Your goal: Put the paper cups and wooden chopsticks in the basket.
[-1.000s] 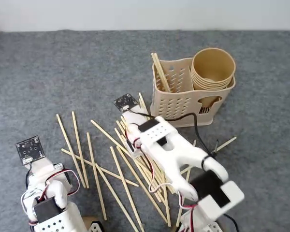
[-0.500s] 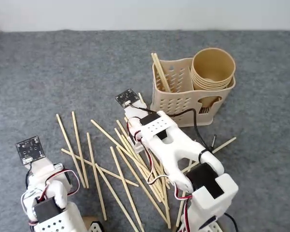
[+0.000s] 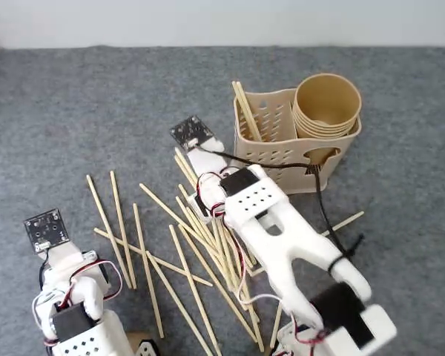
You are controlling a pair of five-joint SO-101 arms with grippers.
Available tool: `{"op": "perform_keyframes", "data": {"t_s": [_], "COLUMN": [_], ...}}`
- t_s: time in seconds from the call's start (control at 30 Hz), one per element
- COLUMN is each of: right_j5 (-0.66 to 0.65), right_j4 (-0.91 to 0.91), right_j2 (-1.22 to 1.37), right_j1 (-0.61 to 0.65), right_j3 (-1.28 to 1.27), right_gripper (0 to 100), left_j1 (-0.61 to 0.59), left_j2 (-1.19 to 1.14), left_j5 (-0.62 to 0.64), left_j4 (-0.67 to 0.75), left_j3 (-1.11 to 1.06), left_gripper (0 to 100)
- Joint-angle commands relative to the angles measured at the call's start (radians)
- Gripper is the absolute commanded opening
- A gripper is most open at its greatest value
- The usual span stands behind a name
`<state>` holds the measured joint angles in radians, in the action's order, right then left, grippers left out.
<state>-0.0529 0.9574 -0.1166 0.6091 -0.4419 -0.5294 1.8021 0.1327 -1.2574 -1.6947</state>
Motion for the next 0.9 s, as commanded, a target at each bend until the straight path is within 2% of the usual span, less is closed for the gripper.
{"op": "perform_keyframes", "data": {"t_s": [0.0, 0.2, 0.5, 0.87], "right_j5": [-0.005, -0.003, -0.005, -0.005], "right_j4": [-0.002, -0.108, -0.282, -0.43], "right_j2": [-0.11, -0.17, -0.24, -0.354], "right_j1": [-0.008, -0.002, 0.073, 0.073], "right_j3": [0.026, 0.026, 0.026, 0.026], "right_gripper": [0.8, 0.8, 0.8, 0.8], "left_j1": [0.003, 0.003, 0.003, 0.003], "left_j2": [0.014, 0.014, 0.014, 0.014], "left_j5": [-0.002, -0.002, -0.002, -0.002], "left_j4": [0.003, 0.003, 0.003, 0.003], "left_j3": [0.012, 0.012, 0.012, 0.012], "left_gripper": [2, 2, 2, 2]}}
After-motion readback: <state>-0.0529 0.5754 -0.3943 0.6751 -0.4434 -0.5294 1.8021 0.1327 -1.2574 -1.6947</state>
